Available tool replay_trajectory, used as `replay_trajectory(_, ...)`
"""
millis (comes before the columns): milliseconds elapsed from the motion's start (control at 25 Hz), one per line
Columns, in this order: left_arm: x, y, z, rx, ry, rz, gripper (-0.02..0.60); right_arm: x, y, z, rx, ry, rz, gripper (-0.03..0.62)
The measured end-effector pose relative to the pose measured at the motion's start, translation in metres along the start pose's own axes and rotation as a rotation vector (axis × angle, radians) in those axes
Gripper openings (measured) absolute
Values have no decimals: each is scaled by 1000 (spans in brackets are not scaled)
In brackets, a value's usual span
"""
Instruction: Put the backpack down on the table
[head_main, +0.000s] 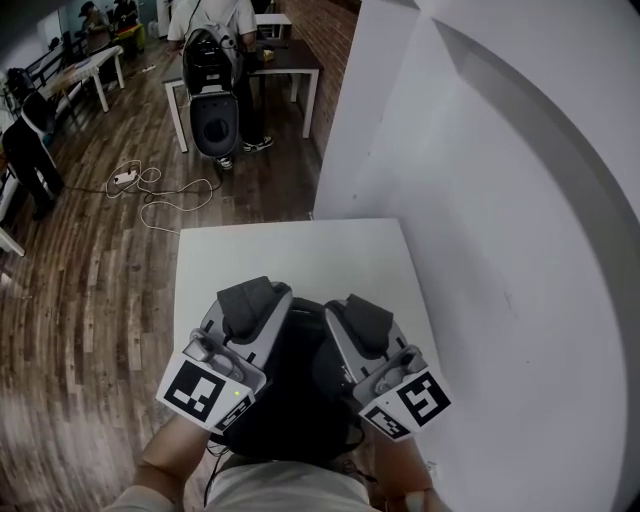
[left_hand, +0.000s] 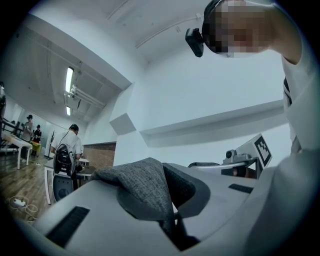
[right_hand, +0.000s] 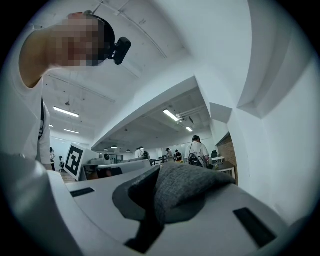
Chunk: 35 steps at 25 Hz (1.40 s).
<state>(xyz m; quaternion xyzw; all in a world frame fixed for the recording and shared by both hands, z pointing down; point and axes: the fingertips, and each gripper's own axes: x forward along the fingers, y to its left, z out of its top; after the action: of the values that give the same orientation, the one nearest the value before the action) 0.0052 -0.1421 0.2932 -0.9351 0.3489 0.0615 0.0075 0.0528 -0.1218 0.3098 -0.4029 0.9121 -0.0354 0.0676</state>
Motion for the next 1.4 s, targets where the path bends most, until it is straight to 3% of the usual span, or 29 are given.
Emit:
replay_trajectory(800,48,51,-7,17,4,20,28,54,-57,-1,-20,-2,-21,44)
replay_trajectory(1400,113,107,-33,42,-1,67,28,108,-131,-14,-37,31,-27,43)
